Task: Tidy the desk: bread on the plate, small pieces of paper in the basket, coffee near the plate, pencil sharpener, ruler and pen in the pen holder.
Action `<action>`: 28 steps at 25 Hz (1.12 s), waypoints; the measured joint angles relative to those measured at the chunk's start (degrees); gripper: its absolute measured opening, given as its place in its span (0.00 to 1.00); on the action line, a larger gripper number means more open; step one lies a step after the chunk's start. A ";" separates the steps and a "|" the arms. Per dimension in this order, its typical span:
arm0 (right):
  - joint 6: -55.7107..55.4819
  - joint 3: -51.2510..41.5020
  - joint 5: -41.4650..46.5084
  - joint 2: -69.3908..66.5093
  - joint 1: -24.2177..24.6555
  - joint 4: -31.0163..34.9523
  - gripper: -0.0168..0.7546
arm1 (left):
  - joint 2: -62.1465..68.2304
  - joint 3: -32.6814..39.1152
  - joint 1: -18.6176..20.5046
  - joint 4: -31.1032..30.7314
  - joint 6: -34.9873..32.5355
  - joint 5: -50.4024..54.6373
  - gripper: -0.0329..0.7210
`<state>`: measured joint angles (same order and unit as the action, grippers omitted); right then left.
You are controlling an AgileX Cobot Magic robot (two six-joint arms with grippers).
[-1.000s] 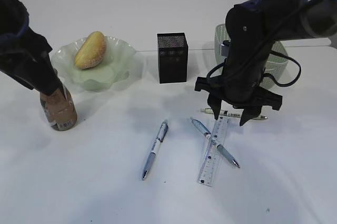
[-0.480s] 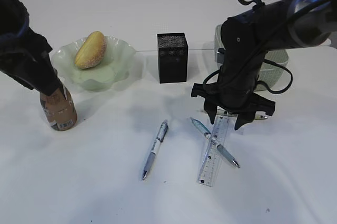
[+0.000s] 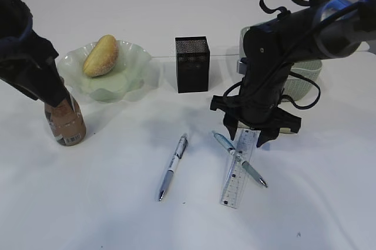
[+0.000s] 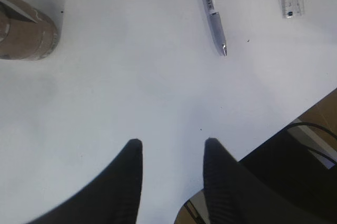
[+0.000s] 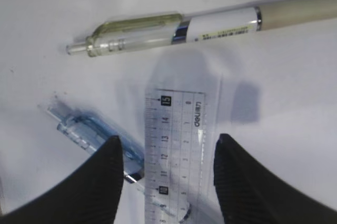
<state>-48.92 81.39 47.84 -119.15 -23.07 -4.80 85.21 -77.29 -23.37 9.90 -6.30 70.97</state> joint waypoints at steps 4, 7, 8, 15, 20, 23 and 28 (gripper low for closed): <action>0.00 0.00 -0.39 -0.11 0.65 0.14 0.58 | 0.00 0.00 0.00 0.00 0.00 0.00 0.40; 0.00 0.02 -0.39 -0.61 1.05 0.18 0.58 | 0.00 0.00 0.00 0.00 0.00 0.00 0.40; 0.00 0.02 -0.43 -0.75 1.15 0.39 0.58 | 0.00 0.00 0.00 0.00 0.00 0.00 0.40; 0.00 0.02 -1.36 -0.86 1.15 0.58 0.58 | 0.00 0.00 0.00 0.00 0.00 0.00 0.40; 0.00 0.02 -1.59 -1.13 1.15 0.90 0.58 | 0.00 0.00 0.00 0.00 0.00 0.00 0.40; 0.00 0.02 -1.59 -1.44 1.15 1.03 0.58 | 0.00 0.00 0.00 0.00 0.00 0.00 0.40; 0.00 0.02 -1.73 -1.82 1.15 1.15 0.58 | 0.00 0.00 0.00 0.00 0.00 0.00 0.40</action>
<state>-48.92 81.42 46.11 -120.97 -21.92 -3.64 85.21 -77.29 -23.37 9.90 -6.30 70.97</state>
